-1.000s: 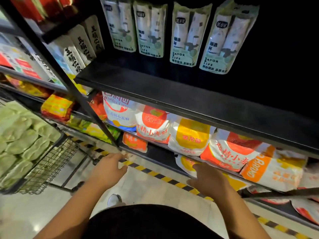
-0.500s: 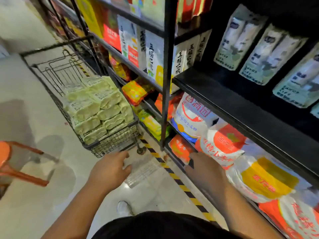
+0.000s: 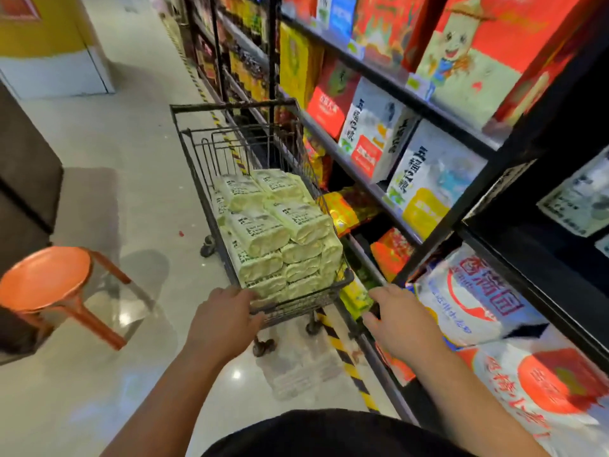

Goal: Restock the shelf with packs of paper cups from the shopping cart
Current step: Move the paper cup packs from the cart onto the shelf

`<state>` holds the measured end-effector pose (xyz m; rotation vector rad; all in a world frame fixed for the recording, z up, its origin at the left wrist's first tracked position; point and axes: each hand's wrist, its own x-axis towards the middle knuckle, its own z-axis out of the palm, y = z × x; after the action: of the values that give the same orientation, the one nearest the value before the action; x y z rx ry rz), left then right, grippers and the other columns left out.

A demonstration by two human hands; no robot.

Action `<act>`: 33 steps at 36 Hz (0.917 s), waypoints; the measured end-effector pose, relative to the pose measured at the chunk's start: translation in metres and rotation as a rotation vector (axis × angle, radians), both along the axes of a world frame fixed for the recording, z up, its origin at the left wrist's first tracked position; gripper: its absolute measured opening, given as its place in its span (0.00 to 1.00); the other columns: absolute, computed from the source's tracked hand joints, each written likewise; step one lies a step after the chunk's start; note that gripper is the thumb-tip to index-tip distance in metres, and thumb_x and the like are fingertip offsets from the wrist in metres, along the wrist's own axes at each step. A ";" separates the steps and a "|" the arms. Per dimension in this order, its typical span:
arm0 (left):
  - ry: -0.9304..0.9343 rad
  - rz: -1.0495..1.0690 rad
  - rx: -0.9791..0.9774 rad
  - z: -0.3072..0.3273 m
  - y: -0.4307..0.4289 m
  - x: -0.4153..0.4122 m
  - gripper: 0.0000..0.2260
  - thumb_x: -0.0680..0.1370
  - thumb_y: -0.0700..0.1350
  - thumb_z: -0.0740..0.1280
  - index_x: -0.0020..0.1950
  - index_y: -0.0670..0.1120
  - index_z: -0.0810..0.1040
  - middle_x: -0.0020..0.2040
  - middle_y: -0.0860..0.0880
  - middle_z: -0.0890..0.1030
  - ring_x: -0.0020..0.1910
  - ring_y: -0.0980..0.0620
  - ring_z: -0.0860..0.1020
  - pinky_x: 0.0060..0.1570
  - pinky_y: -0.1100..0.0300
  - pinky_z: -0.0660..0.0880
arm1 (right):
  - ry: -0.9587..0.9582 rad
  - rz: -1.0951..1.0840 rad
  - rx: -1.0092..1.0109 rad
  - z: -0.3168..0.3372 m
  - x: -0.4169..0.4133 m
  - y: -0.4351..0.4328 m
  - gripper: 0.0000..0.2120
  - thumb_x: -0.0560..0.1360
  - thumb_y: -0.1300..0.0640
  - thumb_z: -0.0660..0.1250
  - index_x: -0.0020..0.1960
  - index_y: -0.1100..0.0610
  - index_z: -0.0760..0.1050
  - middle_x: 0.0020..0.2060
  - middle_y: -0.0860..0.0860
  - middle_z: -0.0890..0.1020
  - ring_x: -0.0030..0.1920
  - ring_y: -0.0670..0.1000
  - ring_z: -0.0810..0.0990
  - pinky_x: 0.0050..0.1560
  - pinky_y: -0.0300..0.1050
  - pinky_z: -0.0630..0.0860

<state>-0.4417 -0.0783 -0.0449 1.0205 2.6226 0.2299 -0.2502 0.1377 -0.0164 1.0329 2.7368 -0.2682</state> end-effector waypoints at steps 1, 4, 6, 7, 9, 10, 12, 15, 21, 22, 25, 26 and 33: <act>0.004 0.013 0.010 0.000 -0.003 -0.007 0.20 0.80 0.59 0.62 0.71 0.55 0.73 0.67 0.51 0.76 0.66 0.47 0.72 0.59 0.52 0.74 | -0.012 0.016 -0.008 0.001 -0.010 -0.002 0.22 0.80 0.44 0.60 0.71 0.53 0.70 0.66 0.51 0.74 0.67 0.55 0.71 0.62 0.50 0.73; -0.008 0.069 0.028 -0.001 -0.011 -0.027 0.20 0.80 0.58 0.62 0.71 0.54 0.72 0.70 0.51 0.74 0.69 0.47 0.69 0.63 0.51 0.73 | -0.022 0.054 -0.014 0.003 -0.036 -0.006 0.23 0.81 0.45 0.60 0.73 0.52 0.69 0.68 0.52 0.72 0.68 0.56 0.70 0.65 0.52 0.72; -0.028 0.110 0.033 -0.006 -0.017 -0.037 0.21 0.80 0.58 0.62 0.72 0.53 0.71 0.71 0.50 0.73 0.71 0.46 0.68 0.65 0.51 0.72 | -0.026 0.091 -0.014 0.002 -0.051 -0.007 0.22 0.81 0.45 0.60 0.72 0.52 0.69 0.68 0.51 0.72 0.68 0.56 0.69 0.66 0.52 0.71; -0.040 0.133 0.045 -0.008 -0.020 -0.042 0.22 0.80 0.58 0.63 0.73 0.53 0.71 0.72 0.50 0.72 0.71 0.45 0.68 0.66 0.50 0.71 | -0.035 0.108 -0.014 0.001 -0.058 -0.006 0.22 0.81 0.45 0.60 0.72 0.52 0.68 0.68 0.51 0.72 0.68 0.56 0.69 0.66 0.52 0.71; -0.061 0.174 0.068 -0.011 -0.025 -0.049 0.23 0.80 0.58 0.64 0.73 0.53 0.71 0.72 0.49 0.73 0.71 0.44 0.68 0.66 0.49 0.71 | -0.049 0.134 -0.019 -0.003 -0.072 -0.003 0.22 0.81 0.45 0.60 0.73 0.52 0.68 0.68 0.51 0.72 0.68 0.55 0.69 0.66 0.52 0.72; -0.068 0.191 0.072 -0.012 -0.026 -0.051 0.23 0.80 0.58 0.64 0.74 0.53 0.71 0.71 0.49 0.73 0.70 0.44 0.69 0.66 0.49 0.71 | -0.054 0.144 -0.021 -0.005 -0.079 -0.001 0.23 0.81 0.45 0.60 0.73 0.52 0.68 0.69 0.51 0.72 0.68 0.55 0.69 0.66 0.51 0.72; -0.072 0.214 0.066 -0.015 -0.029 -0.055 0.23 0.80 0.58 0.63 0.74 0.54 0.70 0.71 0.49 0.73 0.70 0.45 0.69 0.65 0.50 0.71 | -0.063 0.168 -0.023 -0.009 -0.095 0.003 0.24 0.81 0.45 0.60 0.75 0.52 0.67 0.70 0.51 0.71 0.69 0.55 0.69 0.67 0.50 0.71; -0.070 0.232 0.036 -0.020 -0.031 -0.063 0.23 0.80 0.58 0.62 0.74 0.53 0.69 0.72 0.50 0.72 0.70 0.46 0.69 0.64 0.51 0.72 | -0.073 0.190 -0.053 -0.015 -0.120 0.008 0.25 0.81 0.44 0.61 0.75 0.51 0.66 0.71 0.51 0.70 0.71 0.54 0.68 0.67 0.50 0.72; -0.046 0.289 -0.010 -0.028 -0.019 -0.089 0.23 0.81 0.59 0.62 0.74 0.53 0.70 0.72 0.51 0.72 0.69 0.47 0.69 0.64 0.53 0.72 | -0.104 0.248 -0.133 -0.033 -0.167 0.030 0.27 0.81 0.44 0.61 0.77 0.52 0.64 0.72 0.53 0.69 0.72 0.56 0.67 0.69 0.50 0.70; -0.036 0.295 -0.018 -0.028 -0.014 -0.095 0.23 0.80 0.59 0.62 0.73 0.53 0.70 0.72 0.51 0.72 0.69 0.47 0.70 0.64 0.53 0.72 | -0.107 0.259 -0.143 -0.037 -0.175 0.035 0.27 0.81 0.44 0.61 0.77 0.52 0.64 0.72 0.53 0.69 0.71 0.56 0.67 0.68 0.50 0.70; -0.002 0.304 -0.051 -0.030 0.006 -0.114 0.23 0.80 0.60 0.61 0.73 0.53 0.71 0.71 0.51 0.73 0.69 0.47 0.71 0.64 0.53 0.72 | -0.121 0.297 -0.156 -0.045 -0.201 0.056 0.27 0.80 0.46 0.61 0.77 0.51 0.64 0.70 0.53 0.70 0.69 0.56 0.69 0.66 0.51 0.73; 0.003 0.308 -0.060 -0.030 0.014 -0.120 0.23 0.80 0.60 0.61 0.73 0.53 0.71 0.71 0.51 0.73 0.68 0.48 0.71 0.64 0.53 0.72 | -0.134 0.308 -0.157 -0.047 -0.210 0.065 0.27 0.79 0.46 0.61 0.77 0.51 0.64 0.70 0.53 0.71 0.69 0.56 0.70 0.65 0.52 0.73; -0.028 0.272 -0.119 -0.036 0.092 -0.162 0.23 0.81 0.61 0.60 0.73 0.53 0.70 0.70 0.51 0.73 0.69 0.47 0.70 0.64 0.51 0.72 | -0.194 0.310 -0.177 -0.057 -0.271 0.144 0.27 0.81 0.46 0.60 0.77 0.53 0.64 0.72 0.54 0.69 0.71 0.57 0.68 0.67 0.51 0.70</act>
<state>-0.6034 0.0134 -0.0808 0.6166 2.7072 0.1461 -0.5214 0.2820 -0.0731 0.5479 2.5911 -0.3326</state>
